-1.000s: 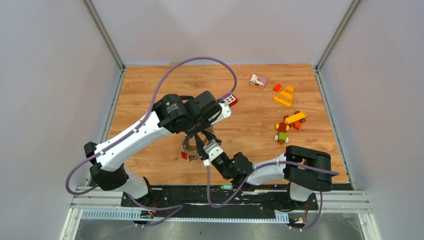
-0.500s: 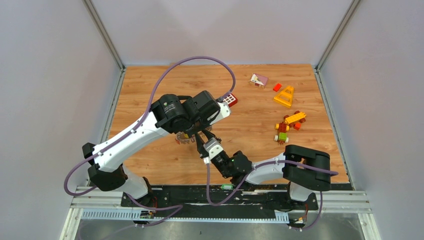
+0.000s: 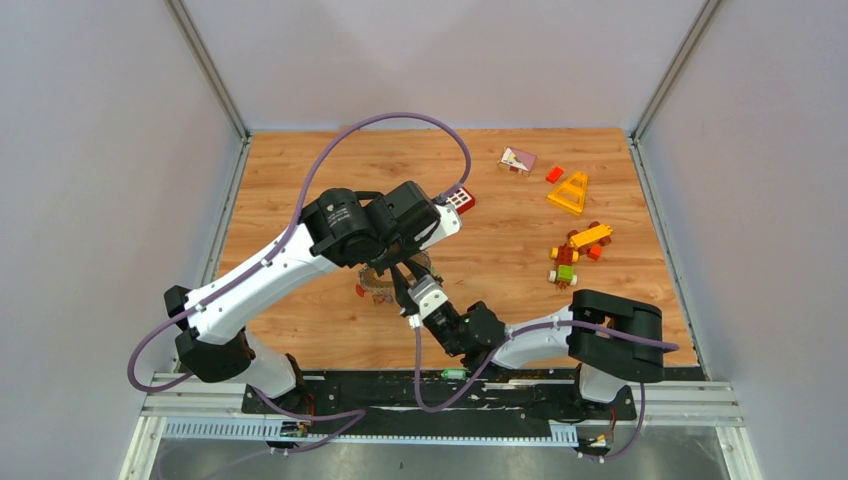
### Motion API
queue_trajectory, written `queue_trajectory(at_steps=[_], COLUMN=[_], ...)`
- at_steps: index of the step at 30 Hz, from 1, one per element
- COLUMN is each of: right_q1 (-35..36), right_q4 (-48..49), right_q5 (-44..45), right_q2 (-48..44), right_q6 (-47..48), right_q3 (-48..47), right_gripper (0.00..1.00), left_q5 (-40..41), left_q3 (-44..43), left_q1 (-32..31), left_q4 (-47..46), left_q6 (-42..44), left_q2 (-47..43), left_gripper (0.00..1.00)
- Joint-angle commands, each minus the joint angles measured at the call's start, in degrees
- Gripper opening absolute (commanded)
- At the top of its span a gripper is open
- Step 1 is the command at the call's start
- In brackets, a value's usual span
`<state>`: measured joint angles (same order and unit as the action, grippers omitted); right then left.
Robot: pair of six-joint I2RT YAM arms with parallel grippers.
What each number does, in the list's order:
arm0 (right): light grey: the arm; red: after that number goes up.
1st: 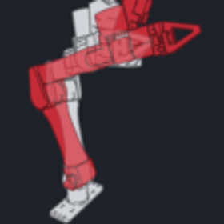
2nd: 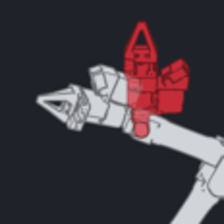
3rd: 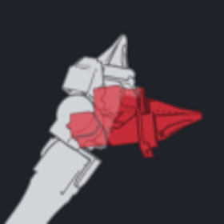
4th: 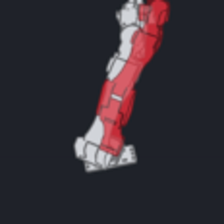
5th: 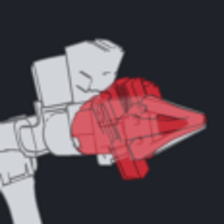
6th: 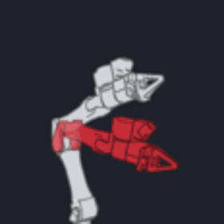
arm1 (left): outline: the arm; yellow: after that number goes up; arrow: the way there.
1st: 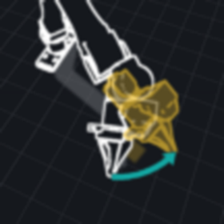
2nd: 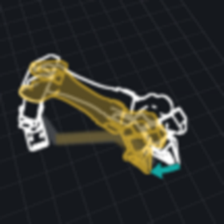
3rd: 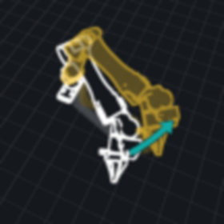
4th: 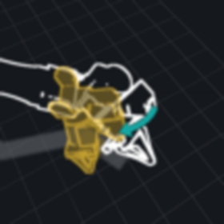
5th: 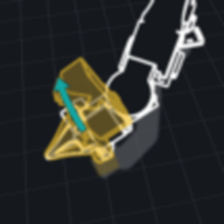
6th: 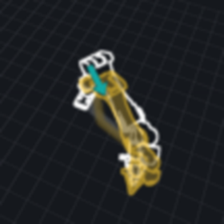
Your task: Remove the keys from the keyring
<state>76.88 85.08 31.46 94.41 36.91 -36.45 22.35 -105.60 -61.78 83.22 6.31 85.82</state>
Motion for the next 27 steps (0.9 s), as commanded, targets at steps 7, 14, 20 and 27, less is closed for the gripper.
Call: queue_trajectory(at_steps=[7,14,20,27], right_q1=[-0.3,-0.5,-0.6,-0.6], right_q4=[6.2,6.2,6.2,5.0], right_q5=[1.7,3.1,3.3,-1.7], right_q2=[-0.9,0.5,0.4,-4.5], right_q6=[-0.3,0.3,0.8,1.0], right_q3=[-2.2,-3.4,-3.3,1.7], right_gripper=[0.2,0.14,0.05,0.0], left_q5=[-0.4,-0.7,-0.8,0.3], left_q3=[-0.9,-0.6,-0.3,0.3], left_q1=[0.0,0.0,0.0,-0.1], left_q4=[-2.5,-2.5,-2.5,-3.2], left_q6=[0.7,0.8,0.9,0.4], left_q2=[-2.5,-2.8,-3.1,-4.2], left_gripper=[0.0,0.0,0.0,0.0])
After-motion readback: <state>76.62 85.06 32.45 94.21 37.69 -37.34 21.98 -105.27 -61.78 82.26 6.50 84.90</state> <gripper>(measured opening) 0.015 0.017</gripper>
